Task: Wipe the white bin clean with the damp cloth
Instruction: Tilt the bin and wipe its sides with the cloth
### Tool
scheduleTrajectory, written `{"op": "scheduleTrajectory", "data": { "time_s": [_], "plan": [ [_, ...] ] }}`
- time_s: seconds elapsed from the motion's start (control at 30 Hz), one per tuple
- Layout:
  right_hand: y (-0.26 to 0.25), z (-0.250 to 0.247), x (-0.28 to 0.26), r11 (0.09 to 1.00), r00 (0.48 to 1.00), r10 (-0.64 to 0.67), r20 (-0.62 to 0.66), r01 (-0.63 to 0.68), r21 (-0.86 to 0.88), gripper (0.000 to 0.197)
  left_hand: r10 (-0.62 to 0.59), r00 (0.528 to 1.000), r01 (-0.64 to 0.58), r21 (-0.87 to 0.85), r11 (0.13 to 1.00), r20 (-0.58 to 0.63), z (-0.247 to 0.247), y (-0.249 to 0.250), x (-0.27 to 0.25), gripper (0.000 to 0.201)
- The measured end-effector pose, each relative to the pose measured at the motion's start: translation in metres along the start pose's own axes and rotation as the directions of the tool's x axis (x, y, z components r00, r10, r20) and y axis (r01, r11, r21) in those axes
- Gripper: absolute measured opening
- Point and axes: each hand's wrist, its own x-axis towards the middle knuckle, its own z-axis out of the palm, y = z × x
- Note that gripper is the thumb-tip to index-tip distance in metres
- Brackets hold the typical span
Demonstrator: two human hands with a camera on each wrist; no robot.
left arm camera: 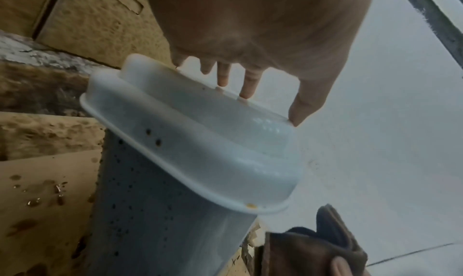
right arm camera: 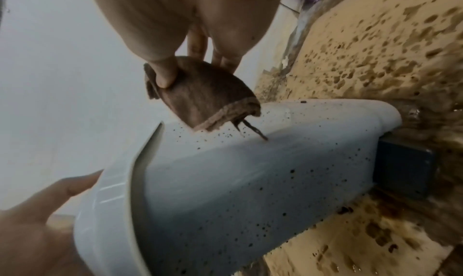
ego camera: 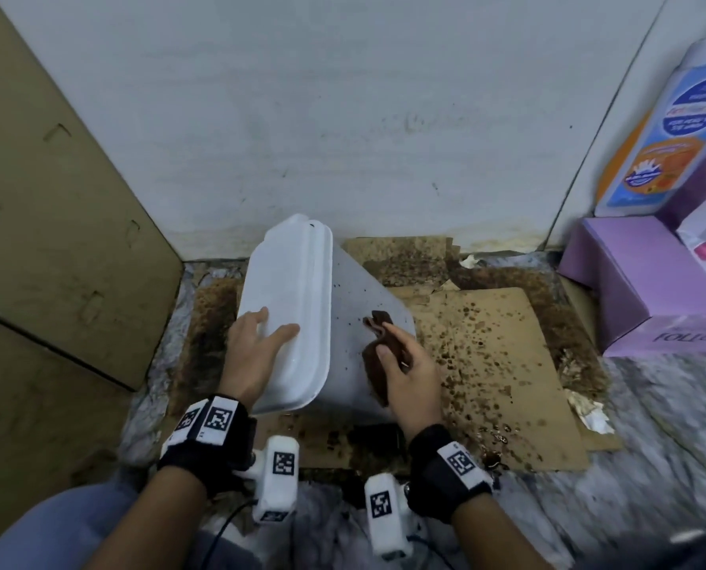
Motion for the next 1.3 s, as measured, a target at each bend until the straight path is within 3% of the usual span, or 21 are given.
{"op": "scheduleTrajectory", "data": {
  "time_s": [0.13,0.3,0.43,0.53,0.63,0.8,0.87,0.93,0.97,1.0,1.03,1.1,1.13,1.2,1.3],
  "plan": [
    [-0.003,0.032,-0.014,0.998,0.986,-0.052,0.158,0.047,0.036,0.033,-0.007,1.000,0.006,-0.079,0.997,-0.016,0.003,-0.007,0.008,0.085],
    [0.000,0.066,-0.024,0.999,0.955,-0.034,0.295,0.033,0.009,0.044,0.139,0.990,-0.139,0.064,0.988,-0.001,0.005,-0.016,0.016,0.074],
    [0.011,0.073,-0.014,0.961,0.905,-0.084,0.417,0.184,-0.206,0.048,0.067,0.993,-0.046,0.205,0.978,-0.099,0.004,-0.019,0.020,0.076],
    [0.032,0.072,0.002,0.921,0.915,-0.039,0.401,0.189,-0.342,0.050,0.041,0.991,-0.015,0.204,0.979,-0.127,0.003,-0.022,0.024,0.075],
    [0.046,0.063,0.015,0.944,0.930,0.009,0.367,0.113,-0.311,0.047,0.042,0.990,-0.017,0.175,0.984,-0.136,0.003,-0.024,0.026,0.073],
    [0.039,0.057,0.015,0.994,0.983,0.050,0.177,-0.033,-0.101,0.038,0.038,0.990,-0.015,0.163,0.986,-0.136,0.005,-0.023,0.025,0.071],
    [0.027,0.051,0.011,0.983,0.981,0.101,0.167,-0.124,0.137,0.035,0.048,0.990,-0.026,0.165,0.986,-0.133,0.006,-0.023,0.025,0.071],
    [0.012,0.045,0.007,0.834,0.956,0.191,0.221,-0.277,0.477,0.032,0.056,0.989,-0.032,0.172,0.985,-0.133,0.007,-0.023,0.024,0.070],
    [0.008,0.045,0.005,0.760,0.947,0.227,0.228,-0.319,0.567,0.030,0.060,0.989,-0.035,0.176,0.984,-0.135,0.008,-0.023,0.024,0.069],
    [0.005,0.047,0.003,0.748,0.943,0.247,0.222,-0.331,0.575,0.031,0.065,0.989,-0.040,0.181,0.983,-0.135,0.008,-0.023,0.024,0.068],
    [0.004,0.052,0.002,0.805,0.943,0.244,0.224,-0.326,0.496,0.035,0.071,0.988,-0.045,0.186,0.982,-0.136,0.009,-0.023,0.024,0.067],
    [0.008,0.067,-0.002,0.979,0.941,0.131,0.312,-0.172,0.108,0.047,0.074,0.987,-0.045,0.195,0.980,-0.140,0.009,-0.023,0.024,0.066],
    [0.014,0.074,-0.004,0.996,0.928,0.052,0.369,-0.021,-0.088,0.050,0.070,0.987,-0.041,0.196,0.980,-0.142,0.009,-0.023,0.024,0.066],
    [0.026,0.081,-0.002,0.954,0.910,-0.060,0.410,0.172,-0.244,0.051,0.059,0.988,-0.033,0.184,0.982,-0.142,0.007,-0.023,0.024,0.068],
    [0.039,0.079,0.009,0.935,0.905,-0.043,0.423,0.186,-0.303,0.050,0.046,0.987,-0.023,0.148,0.989,-0.152,0.002,-0.026,0.025,0.070]
  ]
}}
